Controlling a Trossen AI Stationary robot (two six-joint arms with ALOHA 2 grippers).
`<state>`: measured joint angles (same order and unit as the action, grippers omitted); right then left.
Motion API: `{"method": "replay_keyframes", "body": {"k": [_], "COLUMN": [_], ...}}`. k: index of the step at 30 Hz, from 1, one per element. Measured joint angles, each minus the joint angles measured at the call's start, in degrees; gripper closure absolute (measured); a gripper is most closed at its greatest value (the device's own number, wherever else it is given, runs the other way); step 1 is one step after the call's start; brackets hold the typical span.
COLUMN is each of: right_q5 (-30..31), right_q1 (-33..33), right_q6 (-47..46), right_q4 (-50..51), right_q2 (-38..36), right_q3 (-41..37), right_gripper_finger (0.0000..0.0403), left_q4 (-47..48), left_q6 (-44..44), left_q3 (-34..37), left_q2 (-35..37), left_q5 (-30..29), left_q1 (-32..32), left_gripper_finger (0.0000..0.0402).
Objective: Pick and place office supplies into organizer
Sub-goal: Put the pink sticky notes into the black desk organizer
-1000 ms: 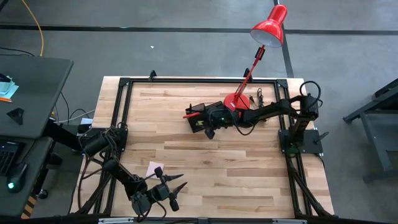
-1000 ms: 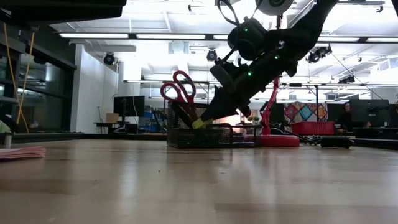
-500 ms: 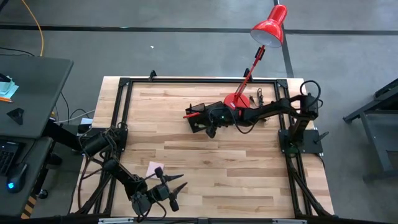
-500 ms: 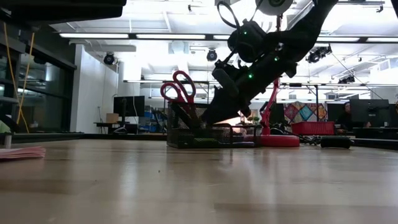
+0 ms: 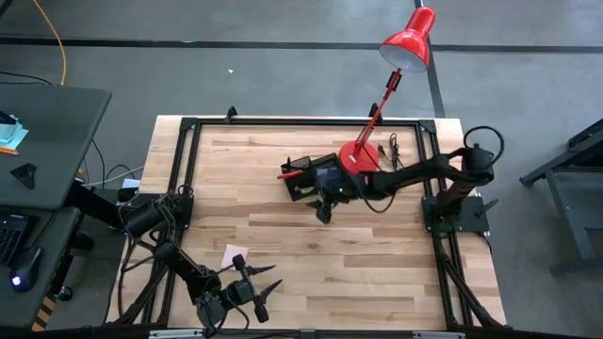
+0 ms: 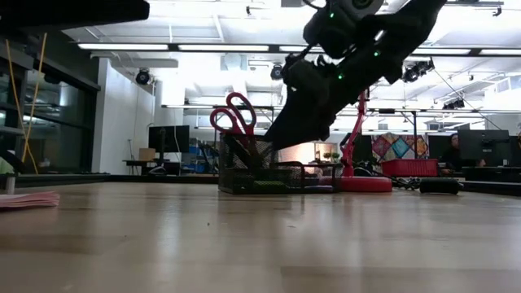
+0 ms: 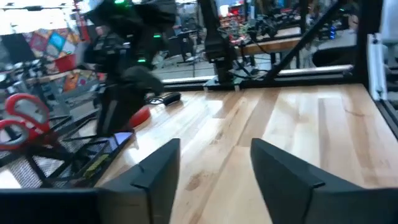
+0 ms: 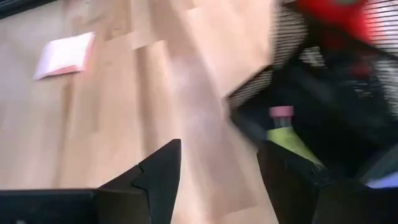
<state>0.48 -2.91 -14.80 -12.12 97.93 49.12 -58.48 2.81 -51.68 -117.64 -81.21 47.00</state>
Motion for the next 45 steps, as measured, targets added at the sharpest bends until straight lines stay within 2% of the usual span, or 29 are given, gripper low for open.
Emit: {"method": "replay_keyframes", "body": {"k": [3,6,11,13,15,18,21,24,26,29,34,40,42,44,45], "right_q5": [0.64,2.4,9.03,12.88,15.71,16.85,18.52,17.35,15.65,16.47,18.63,23.93,25.65,26.07,25.98], "right_q1": [3.1,6.76,14.81,17.92,20.71,24.33,27.7,29.49,29.57,29.41,28.37,27.57,27.58,27.58,27.58], "right_q6": [-0.72,-1.91,-3.19,-3.17,-3.18,-3.14,1.03,4.77,6.9,9.56,9.83,6.88,5.74,4.05,2.72], "right_q4": [0.43,0.74,1.16,1.36,2.63,3.11,-2.1,-9.06,-13.56,-17.51,-16.27,-12.87,-10.83,-8.44,-7.23], "right_q2": [0.0,0.0,0.0,0.02,0.04,0.07,0.32,0.35,0.35,0.35,0.44,0.44,0.44,0.44,0.44], "right_q3": [0.0,-0.34,-1.73,-2.36,-2.4,-2.43,-2.47,-2.47,-2.47,-2.41,-2.45,-2.45,-2.45,-2.45,-2.45], "right_gripper_finger": [0.0198,0.0199,0.0198,0.0198,0.0199,0.0199,0.0198,0.0199,0.0198,0.0199,0.0199,0.0198,0.0199,0.0199,0.0198], "left_q4": [0.02,0.89,1.57,3.74,6.46,6.56,7.49,7.51,7.54,7.69,7.67,8.11,7.68,7.23,7.97], "left_q6": [-0.39,-4.88,-16.07,-19.78,-22.14,-22.42,-21.45,-15.52,-14.63,-13.13,-13.64,-9.31,-8.64,-9.8,-9.03], "left_q3": [0.0,0.04,0.49,0.5,0.5,0.51,0.52,0.52,0.48,0.5,0.5,0.5,0.48,0.24,0.12], "left_q2": [0.0,0.0,0.0,0.0,0.0,0.02,0.01,1.02,1.2,1.14,1.14,1.14,1.14,1.16,1.23], "left_q5": [-1.78,-8.74,-8.76,-8.46,-6.14,-4.94,-1.61,1.53,1.55,0.33,-0.29,2.09,-1.33,-8.62,-8.58], "left_q1": [0.19,1.01,2.0,2.56,2.9,4.43,6.03,8.23,10.19,12.99,15.43,15.58,15.61,15.76,15.75], "left_gripper_finger": [0.0174,0.0116,0.0025,0.0008,0.0012,0.003,0.0046,0.0057,0.0062,0.0066,0.0061,0.0054,0.0057,0.0063,0.0067]}}
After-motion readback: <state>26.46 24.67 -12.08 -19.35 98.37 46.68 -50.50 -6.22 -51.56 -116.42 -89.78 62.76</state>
